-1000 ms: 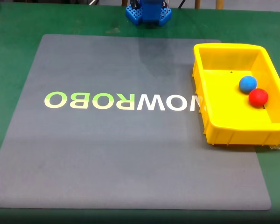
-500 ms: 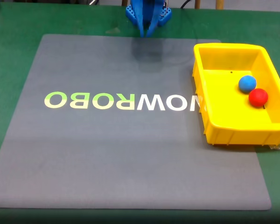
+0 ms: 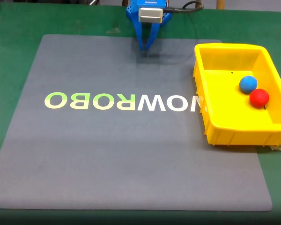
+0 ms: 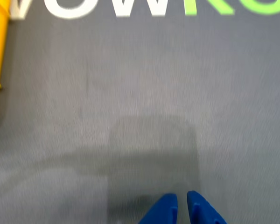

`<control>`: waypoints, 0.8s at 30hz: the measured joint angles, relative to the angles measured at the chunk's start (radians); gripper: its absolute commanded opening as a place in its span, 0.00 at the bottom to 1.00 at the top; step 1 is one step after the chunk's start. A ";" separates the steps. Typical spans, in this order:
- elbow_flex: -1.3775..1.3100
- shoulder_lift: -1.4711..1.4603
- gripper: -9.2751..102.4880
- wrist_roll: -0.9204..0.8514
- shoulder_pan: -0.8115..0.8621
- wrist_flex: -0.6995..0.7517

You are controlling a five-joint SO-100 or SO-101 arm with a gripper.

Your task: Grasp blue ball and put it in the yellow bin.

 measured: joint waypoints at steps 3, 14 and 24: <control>0.000 0.000 0.08 -0.002 -0.002 0.080; 0.000 0.000 0.08 -0.051 -0.005 0.224; 0.000 0.000 0.08 -0.077 0.006 0.227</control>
